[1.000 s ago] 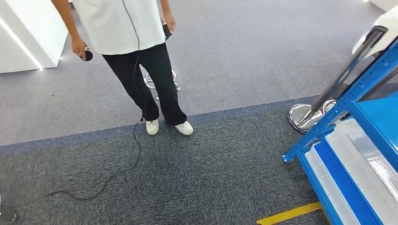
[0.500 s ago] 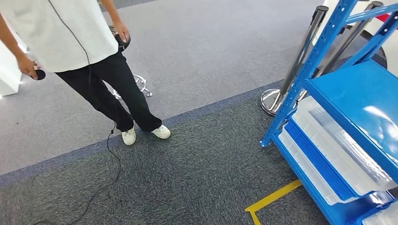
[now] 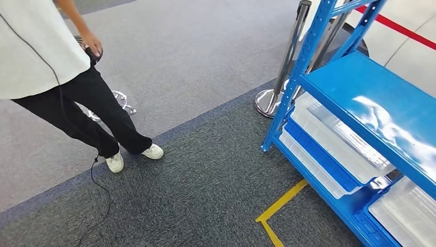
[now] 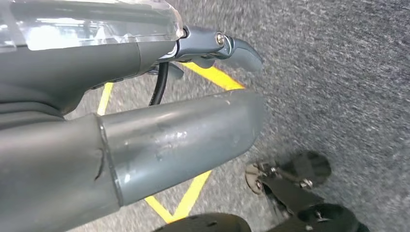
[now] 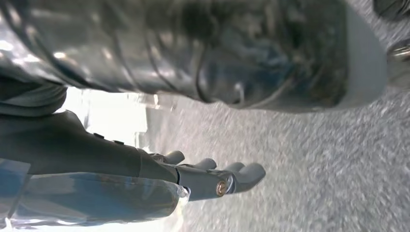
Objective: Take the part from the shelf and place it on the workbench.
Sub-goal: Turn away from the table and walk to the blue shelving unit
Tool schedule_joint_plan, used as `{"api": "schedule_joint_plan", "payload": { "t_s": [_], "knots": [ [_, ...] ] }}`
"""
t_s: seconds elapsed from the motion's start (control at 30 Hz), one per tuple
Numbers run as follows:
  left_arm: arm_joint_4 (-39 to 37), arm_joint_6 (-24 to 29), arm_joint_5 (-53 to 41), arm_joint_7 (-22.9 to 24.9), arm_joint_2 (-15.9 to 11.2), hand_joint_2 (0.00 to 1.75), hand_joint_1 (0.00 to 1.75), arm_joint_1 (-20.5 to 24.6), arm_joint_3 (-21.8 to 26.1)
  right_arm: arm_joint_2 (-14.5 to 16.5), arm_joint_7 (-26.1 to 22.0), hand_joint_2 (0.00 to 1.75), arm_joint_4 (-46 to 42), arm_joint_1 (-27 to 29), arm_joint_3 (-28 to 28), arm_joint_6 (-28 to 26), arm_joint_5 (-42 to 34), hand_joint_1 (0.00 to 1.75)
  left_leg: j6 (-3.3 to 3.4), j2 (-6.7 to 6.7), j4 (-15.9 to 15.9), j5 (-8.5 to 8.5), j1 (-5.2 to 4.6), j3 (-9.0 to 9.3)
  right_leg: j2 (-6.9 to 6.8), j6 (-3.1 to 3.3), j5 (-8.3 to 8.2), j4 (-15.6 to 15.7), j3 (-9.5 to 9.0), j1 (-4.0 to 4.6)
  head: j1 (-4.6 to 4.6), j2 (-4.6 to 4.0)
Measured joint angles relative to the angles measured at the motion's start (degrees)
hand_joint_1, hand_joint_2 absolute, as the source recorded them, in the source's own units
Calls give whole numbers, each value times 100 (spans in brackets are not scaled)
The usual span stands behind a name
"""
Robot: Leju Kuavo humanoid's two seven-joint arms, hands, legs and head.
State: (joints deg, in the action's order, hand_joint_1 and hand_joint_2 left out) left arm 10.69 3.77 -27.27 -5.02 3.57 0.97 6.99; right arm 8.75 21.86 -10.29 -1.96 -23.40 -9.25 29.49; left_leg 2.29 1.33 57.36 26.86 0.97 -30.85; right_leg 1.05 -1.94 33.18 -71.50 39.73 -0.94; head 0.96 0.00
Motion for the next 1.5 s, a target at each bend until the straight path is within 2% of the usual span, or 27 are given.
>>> {"api": "schedule_joint_plan", "payload": {
  "t_s": [0.03, 0.07, 0.13, 0.17, 0.23, 0.27, 0.33, 0.4, 0.47, 0.53, 0.57, 0.63, 0.7, 0.77, 0.83, 0.9, 0.97, 1.03, 1.07, 1.1, 1.17, 1.23, 1.27, 1.33, 1.37, 1.43, 1.5],
  "knots": [
    [0, -14, -4, 1, -3, 0, 0, -7, 0, 1, -5, 0, 0, 1, -5, 0, -4, 0, -3, 90, 3, 7, -4, -2, -34, -22, 59, -229, 105, -13, 0, 0],
    [0, -34, -8, 1, -5, 0, 0, -6, 0, 1, -10, 0, -1, 4, -14, -2, -5, 0, -10, 175, 8, 16, -4, -1, -60, -40, 6, -250, 104, -27, 0, 0],
    [0, -75, -15, 2, -5, 0, 0, 2, 0, -4, -16, 0, -1, 10, -30, -8, -8, 0, -45, 326, 25, 47, 1, 17, -186, -53, -331, 316, -220, -45, 1, 0],
    [0, -90, -15, 3, -7, 0, 0, 4, 0, -7, -17, 0, -1, 8, -34, -10, -9, 0, -74, 393, 41, 68, -6, 30, -332, -35, -467, 702, -431, -34, 1, 0],
    [0, -97, -27, -1, -14, 0, 0, 6, 2, -8, -15, 0, -1, -2, -37, -15, -18, 0, -150, 510, 71, 117, -29, 60, -535, 27, -592, 1168, -667, 1, -3, 0],
    [0, -76, -65, -5, -8, 0, 0, 10, 1, -8, -13, 0, -1, -2, -47, -34, -50, 0, -190, 568, 72, 133, -40, 81, -547, 63, -577, 1211, -675, 21, -5, 0],
    [0, 75, -213, 15, 68, 0, 0, 22, -25, 5, -16, 0, -1, 7, -114, -128, -159, 0, -259, 651, 60, 163, -36, 133, -406, 127, -599, 1225, -672, 9, -8, 0],
    [0, 283, -348, 59, 226, 0, 0, 27, -81, 28, -52, 0, -1, 3, -204, -241, -249, 0, -313, 433, 248, 338, -16, 85, -280, 201, -630, 1254, -686, -30, -14, 0],
    [-1, 383, -399, 81, 379, 0, 0, 22, -129, 44, -108, 0, -1, -14, -266, -301, -284, 0, -335, 75, 895, 724, 2, -191, -145, 259, -654, 1261, -676, -35, -22, 0],
    [-3, 401, -419, 86, 478, 0, 0, 1, -155, 51, -144, 0, -1, -21, -321, -318, -300, 0, -331, -58, 1585, 980, 6, -515, 33, 284, -663, 1254, -661, -7, -22, 0],
    [-4, 401, -426, 86, 506, 0, 0, -13, -162, 52, -150, 0, -1, -20, -345, -319, -303, 0, -320, -77, 1689, 941, 5, -577, 135, 287, -664, 1247, -661, 5, -23, 0],
    [-4, 401, -432, 87, 531, 0, 0, -29, -167, 54, -154, 0, -1, -17, -383, -319, -304, 0, -269, -152, 1240, 553, 3, -417, 333, 284, -663, 1232, -674, 20, -23, 0],
    [-7, 404, -434, 87, 532, 0, 0, -43, -170, 66, -158, 0, -1, -19, -405, -319, -304, 0, -194, -441, 492, 194, 3, -136, 501, 263, -663, 1213, -661, 20, -20, 0],
    [-10, 407, -435, 87, 530, 0, 0, -33, -175, 77, -165, 0, -1, -19, -414, -320, -304, 0, -155, -632, 150, 115, -12, -21, 636, 192, -681, 1207, -614, -5, -20, 0],
    [-11, 387, -435, 82, 539, 0, 0, 0, -181, 77, -168, 0, -1, 0, -421, -321, -304, 0, -130, -534, 93, 92, -19, 3, 744, 101, -710, 1224, -573, -28, -20, 0],
    [-11, 348, -433, 72, 559, 0, 0, 6, -191, 76, -170, 0, -1, 12, -437, -323, -302, 0, -63, -380, 14, 40, 3, 43, 524, 41, -622, 1107, -503, -16, -10, 0],
    [-11, 318, -422, 67, 577, 0, 0, -14, -198, 77, -171, 0, 0, -4, -450, -317, -296, 0, -12, -196, -33, 18, 10, 58, 123, -10, -300, 577, -246, -6, 1, 0],
    [-13, 307, -409, 77, 581, 0, 0, -36, -200, 77, -162, 0, 0, -16, -456, -311, -288, 0, -1, 2, -30, 32, 2, 53, -31, -65, -3, -98, 84, -27, 4, 0],
    [-13, 304, -403, 87, 581, 0, 0, -40, -199, 76, -152, 0, 0, -15, -458, -311, -284, 0, -6, 98, -27, 43, 0, 55, -55, -87, 8, -236, 143, -42, 4, 0],
    [-13, 302, -399, 96, 583, 0, 0, -38, -199, 75, -142, 0, -1, -10, -462, -313, -280, 0, -17, 185, -23, 57, 2, 62, -81, -105, -85, -161, 89, -57, 5, 0],
    [-13, 295, -391, 106, 590, 0, 0, -28, -199, 69, -124, 0, -1, -1, -466, -314, -265, 0, -63, 332, -6, 93, 5, 95, -258, -117, -424, 513, -298, -72, 7, 0],
    [-13, 282, -390, 109, 596, 0, 0, -25, -199, 64, -120, 0, -2, -8, -468, -312, -238, 0, -142, 451, 19, 147, -19, 124, -478, -44, -605, 1093, -616, -42, 2, 0],
    [-13, 274, -390, 111, 596, 0, 0, -19, -199, 64, -122, 0, -2, -10, -469, -311, -224, 0, -182, 503, 23, 169, -33, 144, -523, 8, -611, 1203, -668, -22, -2, 0],
    [-13, 258, -390, 115, 597, 0, 0, 4, -199, 64, -129, 0, -3, 0, -474, -309, -201, 0, -249, 606, 8, 195, -41, 207, -411, 110, -605, 1214, -661, -2, -7, 0],
    [-13, 254, -391, 115, 597, 0, 0, 19, -199, 65, -134, 0, -3, 7, -480, -308, -194, 0, -282, 578, 27, 227, -29, 229, -348, 147, -614, 1228, -667, -11, -7, 0],
    [-13, 251, -397, 110, 598, 0, 0, 29, -199, 65, -149, 0, -3, -2, -491, -306, -185, 0, -329, 315, 319, 452, -3, 124, -225, 229, -644, 1255, -676, -38, -10, 0],
    [-13, 252, -411, 105, 598, 0, 0, 16, -199, 65, -167, 0, -3, -17, -498, -305, -178, 0, -342, 12, 1048, 842, 7, -217, -94, 282, -658, 1258, -663, -32, -14, 0]
  ]
}}
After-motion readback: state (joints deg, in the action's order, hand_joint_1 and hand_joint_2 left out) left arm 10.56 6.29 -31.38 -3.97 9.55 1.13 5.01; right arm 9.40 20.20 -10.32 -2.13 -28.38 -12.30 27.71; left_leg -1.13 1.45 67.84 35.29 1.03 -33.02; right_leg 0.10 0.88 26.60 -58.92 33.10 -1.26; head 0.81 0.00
